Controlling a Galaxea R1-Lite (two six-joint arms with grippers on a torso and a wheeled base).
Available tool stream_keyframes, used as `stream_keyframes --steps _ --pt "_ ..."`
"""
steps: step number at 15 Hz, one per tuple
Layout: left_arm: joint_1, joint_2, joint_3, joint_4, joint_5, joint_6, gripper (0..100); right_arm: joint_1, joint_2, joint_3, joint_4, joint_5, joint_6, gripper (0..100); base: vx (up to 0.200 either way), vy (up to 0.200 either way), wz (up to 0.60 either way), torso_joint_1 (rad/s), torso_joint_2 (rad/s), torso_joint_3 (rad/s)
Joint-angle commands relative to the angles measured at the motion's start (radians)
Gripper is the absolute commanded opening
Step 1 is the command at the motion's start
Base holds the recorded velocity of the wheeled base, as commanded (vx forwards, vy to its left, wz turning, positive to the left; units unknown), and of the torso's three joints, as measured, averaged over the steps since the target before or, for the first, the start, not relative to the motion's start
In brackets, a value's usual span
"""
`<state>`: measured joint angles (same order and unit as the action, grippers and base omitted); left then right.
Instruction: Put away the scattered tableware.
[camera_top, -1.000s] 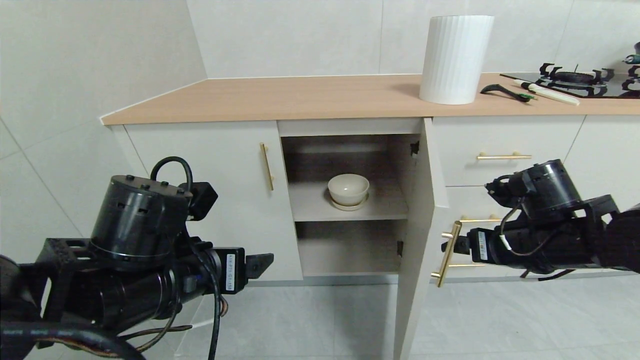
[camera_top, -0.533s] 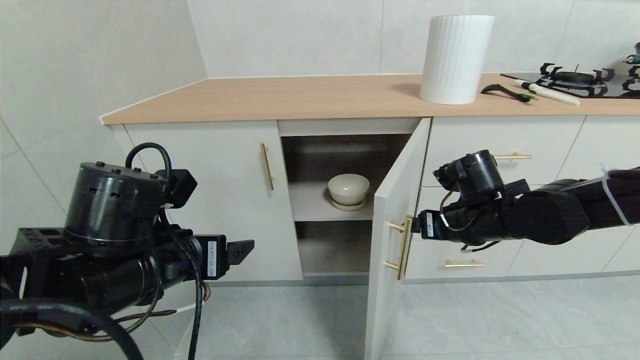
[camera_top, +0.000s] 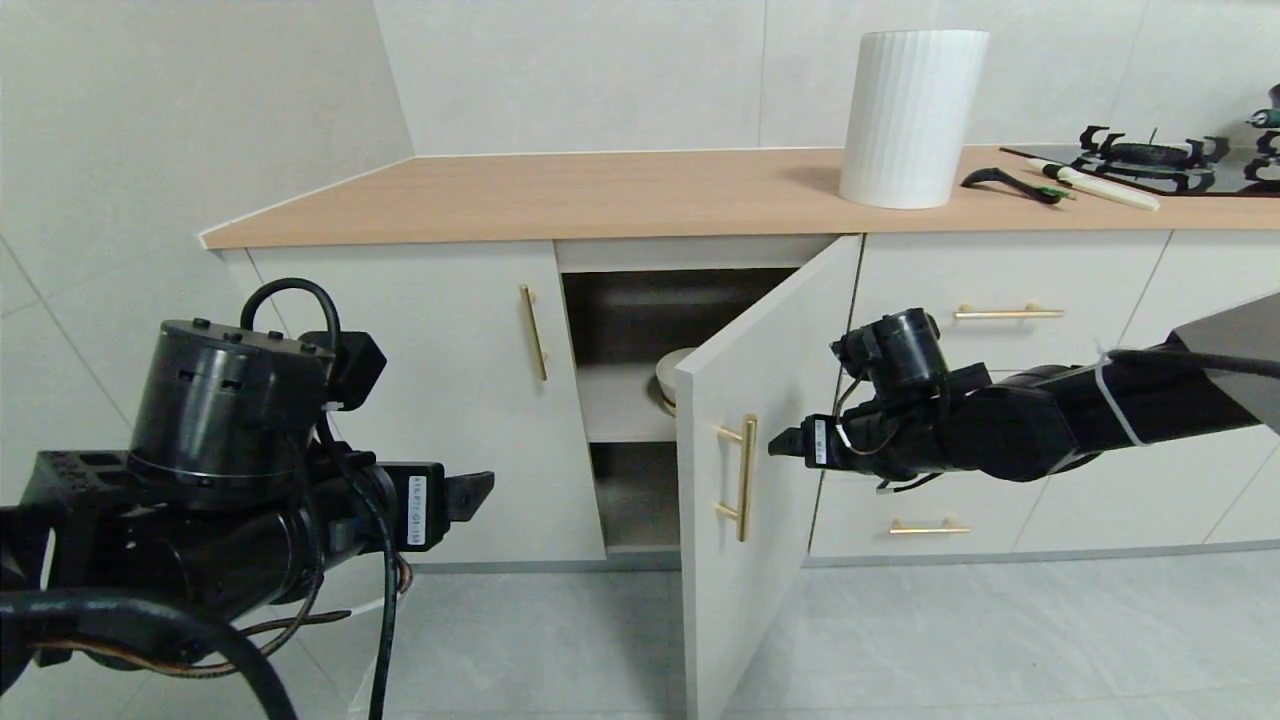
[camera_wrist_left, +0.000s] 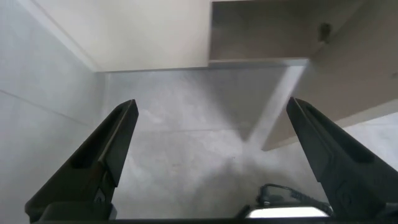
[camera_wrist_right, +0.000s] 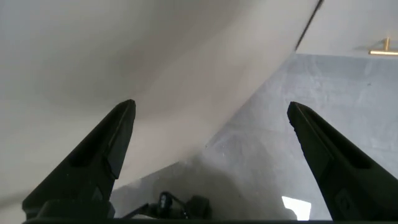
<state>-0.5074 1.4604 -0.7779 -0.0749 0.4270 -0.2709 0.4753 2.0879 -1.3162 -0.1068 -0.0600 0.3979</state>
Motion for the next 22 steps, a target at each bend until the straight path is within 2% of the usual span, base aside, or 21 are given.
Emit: stream_keyframes --steps 1,2,4,6,8,11,13,14,17,22 --pt "0.007 0.003 0.000 0.000 0.010 0.001 100 0.012 0.037 -0.002 -0.037 -0.006 0.022 100 0.000 0.000 0.00 0.000 0.00 0.000" --pt "0.018 0.005 0.000 0.000 0.012 0.004 100 0.016 0.043 0.000 -0.057 -0.006 0.026 100 0.200 0.000 0.00 0.002 0.00 -0.002" --pt "0.066 0.006 -0.004 0.000 0.012 0.030 100 0.028 0.055 -0.002 -0.067 -0.015 0.027 100 0.200 0.000 0.00 -0.005 0.00 0.002" --pt "0.092 0.003 -0.018 0.000 0.012 0.032 100 0.037 0.069 -0.002 -0.106 -0.040 0.036 100 0.200 0.000 0.00 -0.002 0.00 0.005" --pt "0.104 -0.006 -0.026 0.000 0.012 0.032 100 0.043 0.089 -0.012 -0.157 -0.070 0.078 100 0.000 0.000 0.00 0.000 0.00 0.000" --pt "0.136 -0.020 -0.038 0.000 0.012 0.032 100 0.063 0.184 -0.095 -0.271 -0.204 0.180 100 0.000 0.000 0.00 0.000 0.00 0.000" --pt "0.136 -0.022 -0.038 0.000 0.012 0.032 100 0.065 0.265 -0.172 -0.306 -0.320 0.190 100 0.000 0.000 0.00 0.000 0.00 0.000" --pt "0.136 -0.022 -0.038 0.000 0.012 0.032 100 0.063 0.285 -0.195 -0.309 -0.345 0.191 100 0.000 0.000 0.00 0.000 0.00 0.000" --pt "0.136 -0.022 -0.037 0.000 0.012 0.032 100 0.057 0.288 -0.207 -0.309 -0.351 0.223 100 0.000 0.000 0.00 0.000 0.00 0.000" --pt "0.135 -0.023 -0.037 0.000 0.012 0.030 100 0.023 0.354 -0.308 -0.317 -0.442 0.239 100 0.000 0.000 0.00 0.000 0.00 0.000"
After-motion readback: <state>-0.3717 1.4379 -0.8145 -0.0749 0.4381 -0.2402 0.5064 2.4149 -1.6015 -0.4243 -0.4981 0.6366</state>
